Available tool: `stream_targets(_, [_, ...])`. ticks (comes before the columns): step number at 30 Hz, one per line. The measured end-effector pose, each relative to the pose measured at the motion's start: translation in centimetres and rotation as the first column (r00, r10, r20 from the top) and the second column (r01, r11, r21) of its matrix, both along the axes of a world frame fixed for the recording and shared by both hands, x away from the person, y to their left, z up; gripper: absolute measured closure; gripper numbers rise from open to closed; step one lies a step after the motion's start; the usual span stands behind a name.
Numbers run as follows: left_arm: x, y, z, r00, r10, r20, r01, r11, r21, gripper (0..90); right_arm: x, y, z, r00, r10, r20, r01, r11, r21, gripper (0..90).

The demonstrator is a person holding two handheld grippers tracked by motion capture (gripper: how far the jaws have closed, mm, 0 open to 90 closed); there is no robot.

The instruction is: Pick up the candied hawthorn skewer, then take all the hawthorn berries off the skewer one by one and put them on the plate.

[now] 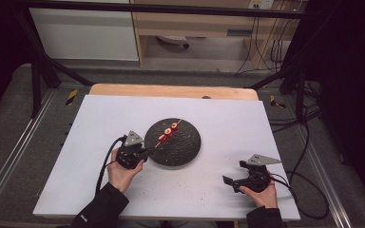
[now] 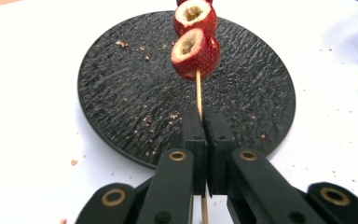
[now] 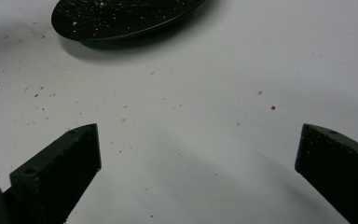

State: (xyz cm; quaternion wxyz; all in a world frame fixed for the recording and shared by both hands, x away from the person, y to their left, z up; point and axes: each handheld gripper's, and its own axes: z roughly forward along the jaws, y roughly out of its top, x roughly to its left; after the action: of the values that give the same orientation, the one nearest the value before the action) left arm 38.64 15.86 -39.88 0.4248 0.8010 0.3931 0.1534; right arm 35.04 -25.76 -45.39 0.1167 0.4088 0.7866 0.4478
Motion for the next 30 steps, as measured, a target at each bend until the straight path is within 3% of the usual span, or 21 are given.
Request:
stream_targets(9, [-1.7, 2.4, -0.2, 0.9993, -0.021, 0.031, 0.022, 0.9991, -0.037, 88.3, 0.0, 0.2, 0.1, 1.0, 0.001, -0.01, 0.0, 1.0, 0.014, 1.5])
stream_targets(13, [-2.4, 3.2, -0.4, 0.9982, -0.037, 0.047, 0.038, 0.9991, -0.022, 88.3, 0.0, 0.6, 0.1, 0.9998, 0.01, -0.015, -0.009, 1.0, 0.02, 1.5])
stream_targets(20, [-3.5, 4.8, -1.1, 0.9971, -0.046, 0.06, 0.049, 0.9979, -0.042, 88.3, 0.0, 1.1, 0.5, 0.9999, 0.009, -0.01, -0.009, 1.0, 0.027, 1.5])
stream_targets(30, [-4.5, 5.5, -1.7, 0.9952, -0.068, 0.071, 0.072, 0.9953, -0.064, 88.3, 0.2, 3.4, 1.4, 0.9992, 0.038, -0.007, -0.038, 0.998, 0.047, 1.5])
